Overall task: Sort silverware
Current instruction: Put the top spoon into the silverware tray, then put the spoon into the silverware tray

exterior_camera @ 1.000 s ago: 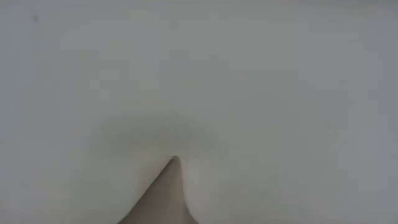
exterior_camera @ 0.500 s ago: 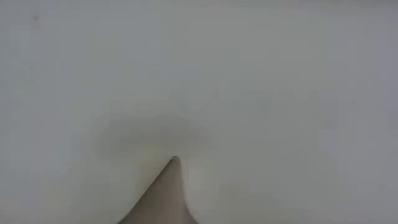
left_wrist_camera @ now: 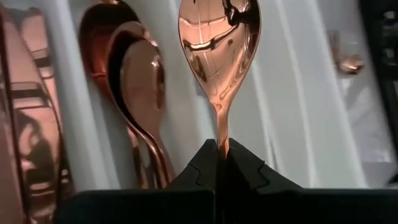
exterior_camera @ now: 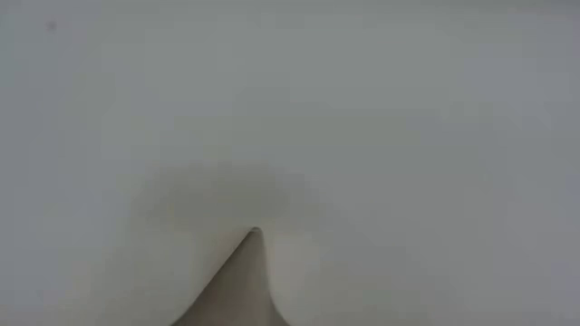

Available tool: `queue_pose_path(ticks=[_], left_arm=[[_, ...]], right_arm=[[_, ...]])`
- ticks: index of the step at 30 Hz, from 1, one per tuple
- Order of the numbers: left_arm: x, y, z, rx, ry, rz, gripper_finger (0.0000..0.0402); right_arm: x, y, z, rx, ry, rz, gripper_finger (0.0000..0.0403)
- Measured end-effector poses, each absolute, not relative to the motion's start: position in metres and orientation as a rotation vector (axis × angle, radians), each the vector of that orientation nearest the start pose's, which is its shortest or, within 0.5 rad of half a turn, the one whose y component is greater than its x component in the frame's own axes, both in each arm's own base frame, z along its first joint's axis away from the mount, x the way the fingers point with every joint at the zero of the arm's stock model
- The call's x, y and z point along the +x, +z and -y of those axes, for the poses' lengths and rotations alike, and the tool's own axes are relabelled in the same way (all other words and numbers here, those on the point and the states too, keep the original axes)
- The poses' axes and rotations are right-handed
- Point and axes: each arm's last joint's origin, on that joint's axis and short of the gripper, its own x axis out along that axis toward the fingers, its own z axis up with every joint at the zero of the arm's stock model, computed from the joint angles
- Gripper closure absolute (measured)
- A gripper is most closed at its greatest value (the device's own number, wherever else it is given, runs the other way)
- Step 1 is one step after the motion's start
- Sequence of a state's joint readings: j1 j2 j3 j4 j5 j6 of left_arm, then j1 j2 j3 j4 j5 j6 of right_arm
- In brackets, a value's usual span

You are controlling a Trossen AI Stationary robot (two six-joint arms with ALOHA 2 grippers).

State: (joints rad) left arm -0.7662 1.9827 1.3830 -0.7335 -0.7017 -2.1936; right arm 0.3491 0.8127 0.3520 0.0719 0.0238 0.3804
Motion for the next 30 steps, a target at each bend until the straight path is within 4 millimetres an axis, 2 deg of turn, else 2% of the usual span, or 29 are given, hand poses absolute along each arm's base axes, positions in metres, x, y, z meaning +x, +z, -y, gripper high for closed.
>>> queue_pose_path(ticks=[9, 20, 30], left_arm=[[0.2909, 0.1666, 0.2454, -1.135, 0.926, -0.632, 0.0389], [0.2926, 0.1669, 0.2459, -1.134, 0.907, -0.647, 0.0383], [0.2940, 0.1669, 0.2443, -1.160, 0.921, -0.656, 0.0306]], right_arm=[[0.1602, 0.2010, -0.0654, 0.259, 0.285, -0.468, 0.0323], [0.1586, 0.1999, -0.0680, 0.252, 0.294, -0.481, 0.0323], [0.1587, 0.2000, -0.0679, 0.276, 0.287, -0.484, 0.0323]])
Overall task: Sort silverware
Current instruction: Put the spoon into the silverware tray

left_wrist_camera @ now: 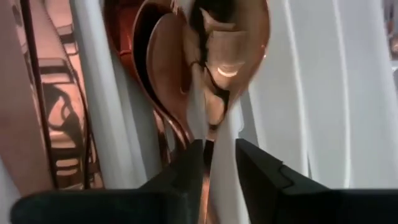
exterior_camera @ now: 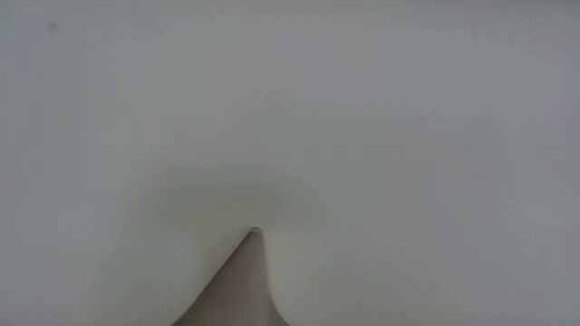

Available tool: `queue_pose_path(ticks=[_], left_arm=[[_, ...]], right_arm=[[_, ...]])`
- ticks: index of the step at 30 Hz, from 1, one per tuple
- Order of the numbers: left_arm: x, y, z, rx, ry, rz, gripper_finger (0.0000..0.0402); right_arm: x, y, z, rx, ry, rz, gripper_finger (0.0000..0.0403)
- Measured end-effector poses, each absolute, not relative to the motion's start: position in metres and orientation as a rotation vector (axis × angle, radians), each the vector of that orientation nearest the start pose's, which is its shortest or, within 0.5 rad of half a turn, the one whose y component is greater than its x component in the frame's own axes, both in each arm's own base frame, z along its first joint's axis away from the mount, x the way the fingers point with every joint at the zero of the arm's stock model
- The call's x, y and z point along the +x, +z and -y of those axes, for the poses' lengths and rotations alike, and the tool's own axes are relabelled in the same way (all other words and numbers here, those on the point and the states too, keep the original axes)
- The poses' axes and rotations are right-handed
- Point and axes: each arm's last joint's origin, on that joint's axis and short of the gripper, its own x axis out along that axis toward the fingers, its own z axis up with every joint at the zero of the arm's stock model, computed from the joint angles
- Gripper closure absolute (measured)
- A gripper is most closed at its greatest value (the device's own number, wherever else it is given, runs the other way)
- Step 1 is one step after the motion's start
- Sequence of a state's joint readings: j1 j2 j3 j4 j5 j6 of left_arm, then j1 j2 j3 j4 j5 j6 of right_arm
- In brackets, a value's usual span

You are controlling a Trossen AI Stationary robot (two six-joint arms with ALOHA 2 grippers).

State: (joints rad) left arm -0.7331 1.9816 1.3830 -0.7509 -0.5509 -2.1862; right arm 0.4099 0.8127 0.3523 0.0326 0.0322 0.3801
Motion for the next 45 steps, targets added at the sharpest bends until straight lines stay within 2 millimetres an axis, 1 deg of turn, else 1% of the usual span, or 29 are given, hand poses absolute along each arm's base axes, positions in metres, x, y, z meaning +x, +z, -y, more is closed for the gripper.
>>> queue_pose_path(ticks=[3, 7, 10, 14, 18, 21, 24, 29, 33, 36, 39, 41, 44, 45], left_arm=[[0.294, 0.166, 0.242, -1.152, 0.940, -0.693, 0.0277], [0.291, 0.168, 0.237, -1.076, 0.946, -0.795, 0.0247], [0.286, 0.179, 0.233, -1.041, 0.937, -0.805, 0.0237], [0.282, 0.201, 0.227, -0.955, 0.854, -0.750, 0.0235], [0.286, 0.214, 0.219, -0.822, 0.783, -0.682, 0.0235], [0.299, 0.217, 0.209, -0.740, 0.735, -0.662, 0.0234], [0.320, 0.220, 0.195, -0.645, 0.653, -0.662, 0.0234], [0.356, 0.236, 0.177, -0.451, 0.447, -0.565, 0.0234], [0.377, 0.249, 0.165, -0.353, 0.252, -0.508, 0.0234], [0.385, 0.252, 0.153, -0.293, 0.174, -0.510, 0.0234], [0.388, 0.251, 0.144, -0.243, 0.193, -0.520, 0.0234], [0.389, 0.251, 0.142, -0.223, 0.195, -0.520, 0.0234], [0.390, 0.252, 0.142, -0.156, 0.173, -0.514, 0.0234], [0.389, 0.253, 0.142, -0.128, 0.164, -0.514, 0.0234]], right_arm=[[0.159, 0.200, -0.068, 0.276, 0.287, -0.484, 0.0323], [0.159, 0.200, -0.068, 0.276, 0.286, -0.483, 0.0323], [0.159, 0.200, -0.068, 0.276, 0.287, -0.482, 0.0323], [0.159, 0.201, -0.068, 0.277, 0.288, -0.477, 0.0323], [0.160, 0.203, -0.068, 0.278, 0.296, -0.447, 0.0323], [0.162, 0.207, -0.069, 0.266, 0.310, -0.398, 0.0323], [0.163, 0.211, -0.070, 0.262, 0.318, -0.364, 0.0323], [0.163, 0.211, -0.069, 0.287, 0.309, -0.367, 0.0323], [0.163, 0.210, -0.066, 0.303, 0.294, -0.374, 0.0323], [0.164, 0.210, -0.065, 0.289, 0.288, -0.376, 0.0323], [0.164, 0.209, -0.065, 0.272, 0.295, -0.386, 0.0323], [0.163, 0.208, -0.065, 0.227, 0.304, -0.385, 0.0323], [0.164, 0.209, -0.065, 0.115, 0.326, -0.350, 0.0323], [0.164, 0.210, -0.065, 0.108, 0.328, -0.343, 0.0323]])
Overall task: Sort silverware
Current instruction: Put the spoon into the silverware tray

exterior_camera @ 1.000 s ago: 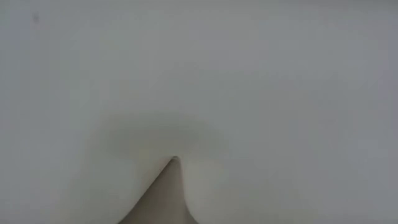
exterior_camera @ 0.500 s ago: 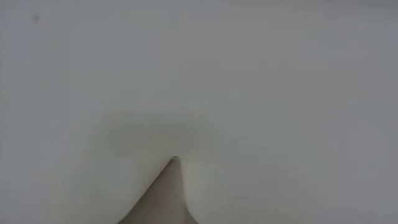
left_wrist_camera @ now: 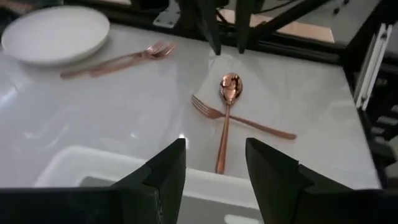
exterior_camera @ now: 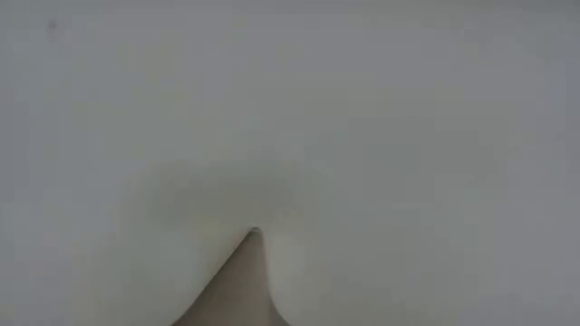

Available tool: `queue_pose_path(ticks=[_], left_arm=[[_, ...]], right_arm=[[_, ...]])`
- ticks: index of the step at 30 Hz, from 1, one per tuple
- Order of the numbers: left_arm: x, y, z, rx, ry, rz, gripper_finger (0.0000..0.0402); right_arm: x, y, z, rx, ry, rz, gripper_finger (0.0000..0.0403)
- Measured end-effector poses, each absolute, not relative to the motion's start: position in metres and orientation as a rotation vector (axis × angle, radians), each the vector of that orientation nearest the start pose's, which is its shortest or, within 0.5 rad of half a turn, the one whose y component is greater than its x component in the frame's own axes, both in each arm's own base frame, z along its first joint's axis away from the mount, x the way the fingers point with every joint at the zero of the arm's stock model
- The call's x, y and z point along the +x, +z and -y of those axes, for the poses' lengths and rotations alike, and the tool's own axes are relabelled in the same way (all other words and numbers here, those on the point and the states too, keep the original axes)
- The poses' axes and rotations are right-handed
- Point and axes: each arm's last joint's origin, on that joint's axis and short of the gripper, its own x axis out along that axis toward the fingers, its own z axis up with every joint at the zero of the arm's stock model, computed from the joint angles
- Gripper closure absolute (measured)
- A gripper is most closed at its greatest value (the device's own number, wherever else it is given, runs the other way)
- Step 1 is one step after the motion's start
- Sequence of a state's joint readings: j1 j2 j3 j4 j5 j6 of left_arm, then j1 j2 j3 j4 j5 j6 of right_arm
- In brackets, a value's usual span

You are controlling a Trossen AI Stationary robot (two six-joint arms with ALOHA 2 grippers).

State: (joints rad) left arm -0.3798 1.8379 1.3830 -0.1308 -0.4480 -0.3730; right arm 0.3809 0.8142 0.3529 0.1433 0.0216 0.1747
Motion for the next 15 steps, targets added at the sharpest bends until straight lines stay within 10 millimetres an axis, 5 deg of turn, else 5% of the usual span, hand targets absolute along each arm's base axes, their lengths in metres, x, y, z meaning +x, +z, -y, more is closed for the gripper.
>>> queue_pose_path(ticks=[9, 15], left_arm=[[0.386, 0.261, 0.143, 0.030, 0.163, -0.486, 0.0234], [0.374, 0.298, 0.132, 0.088, 0.166, -0.383, 0.0234]], right_arm=[[0.160, 0.186, -0.073, 0.267, 0.353, -0.621, 0.0323], [0.155, 0.169, -0.083, 0.270, 0.337, -0.816, 0.0323]])
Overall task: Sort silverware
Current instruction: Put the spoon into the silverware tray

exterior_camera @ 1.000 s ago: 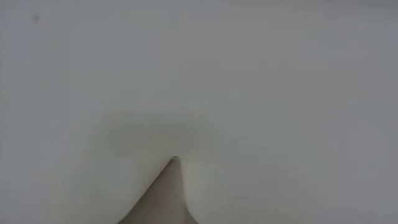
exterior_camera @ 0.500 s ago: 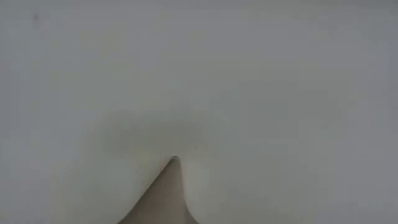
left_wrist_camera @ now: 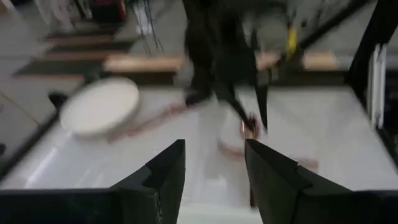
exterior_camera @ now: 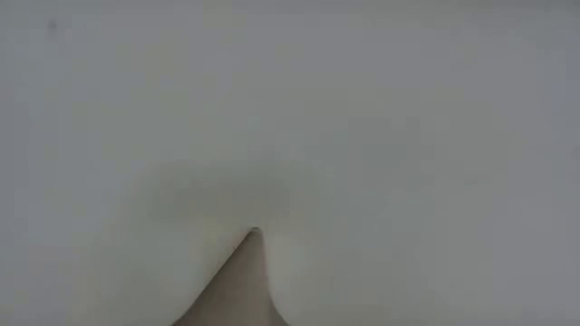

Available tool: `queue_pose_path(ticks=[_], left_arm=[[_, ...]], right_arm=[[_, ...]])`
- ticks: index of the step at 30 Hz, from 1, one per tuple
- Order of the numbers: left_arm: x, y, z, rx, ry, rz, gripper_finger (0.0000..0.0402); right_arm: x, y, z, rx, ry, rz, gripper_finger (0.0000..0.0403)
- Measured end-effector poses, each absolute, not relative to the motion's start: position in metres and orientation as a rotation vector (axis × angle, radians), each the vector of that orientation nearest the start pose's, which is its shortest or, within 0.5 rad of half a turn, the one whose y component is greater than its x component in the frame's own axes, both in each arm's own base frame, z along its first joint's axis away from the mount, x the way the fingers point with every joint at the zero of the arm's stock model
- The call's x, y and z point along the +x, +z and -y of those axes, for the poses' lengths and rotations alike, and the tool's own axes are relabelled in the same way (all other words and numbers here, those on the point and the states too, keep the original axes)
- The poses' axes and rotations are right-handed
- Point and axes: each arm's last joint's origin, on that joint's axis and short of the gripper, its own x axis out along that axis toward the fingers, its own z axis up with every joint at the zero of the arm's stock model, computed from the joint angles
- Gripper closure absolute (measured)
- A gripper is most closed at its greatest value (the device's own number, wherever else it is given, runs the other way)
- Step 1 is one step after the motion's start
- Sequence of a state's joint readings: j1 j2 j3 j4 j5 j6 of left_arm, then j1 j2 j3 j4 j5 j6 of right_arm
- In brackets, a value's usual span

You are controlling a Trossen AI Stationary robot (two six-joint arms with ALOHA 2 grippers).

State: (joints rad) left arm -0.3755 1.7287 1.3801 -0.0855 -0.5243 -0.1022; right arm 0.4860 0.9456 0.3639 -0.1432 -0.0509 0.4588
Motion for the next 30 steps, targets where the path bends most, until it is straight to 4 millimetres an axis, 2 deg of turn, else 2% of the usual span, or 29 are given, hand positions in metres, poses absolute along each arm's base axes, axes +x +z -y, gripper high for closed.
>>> queue_pose_path(ticks=[3, 10, 12, 16, 24, 27, 30], left_arm=[[0.371, 0.306, 0.130, 0.111, 0.163, -0.365, 0.0234], [0.371, 0.297, 0.122, 0.159, 0.187, -0.351, 0.0235], [0.361, 0.294, 0.115, 0.154, 0.195, -0.343, 0.0235], [0.339, 0.299, 0.101, 0.060, 0.199, -0.214, 0.0235], [0.323, 0.265, 0.101, -0.048, 0.123, 0.024, 0.0235], [0.326, 0.241, 0.103, -0.044, 0.118, 0.017, 0.0235], [0.331, 0.227, 0.106, -0.056, 0.114, 0.032, 0.0235]], right_arm=[[0.154, 0.167, -0.088, 0.241, 0.312, -0.894, 0.0323], [0.154, 0.161, -0.098, 0.232, 0.245, -1.014, 0.0323], [0.155, 0.157, -0.100, 0.220, 0.208, -1.029, 0.0322], [0.156, 0.152, -0.101, 0.214, 0.163, -1.039, 0.0306], [0.161, 0.136, -0.104, 0.203, 0.100, -1.090, 0.0257], [0.166, 0.132, -0.108, 0.209, 0.102, -1.075, 0.0243], [0.170, 0.126, -0.110, 0.215, 0.088, -1.081, 0.0238]])
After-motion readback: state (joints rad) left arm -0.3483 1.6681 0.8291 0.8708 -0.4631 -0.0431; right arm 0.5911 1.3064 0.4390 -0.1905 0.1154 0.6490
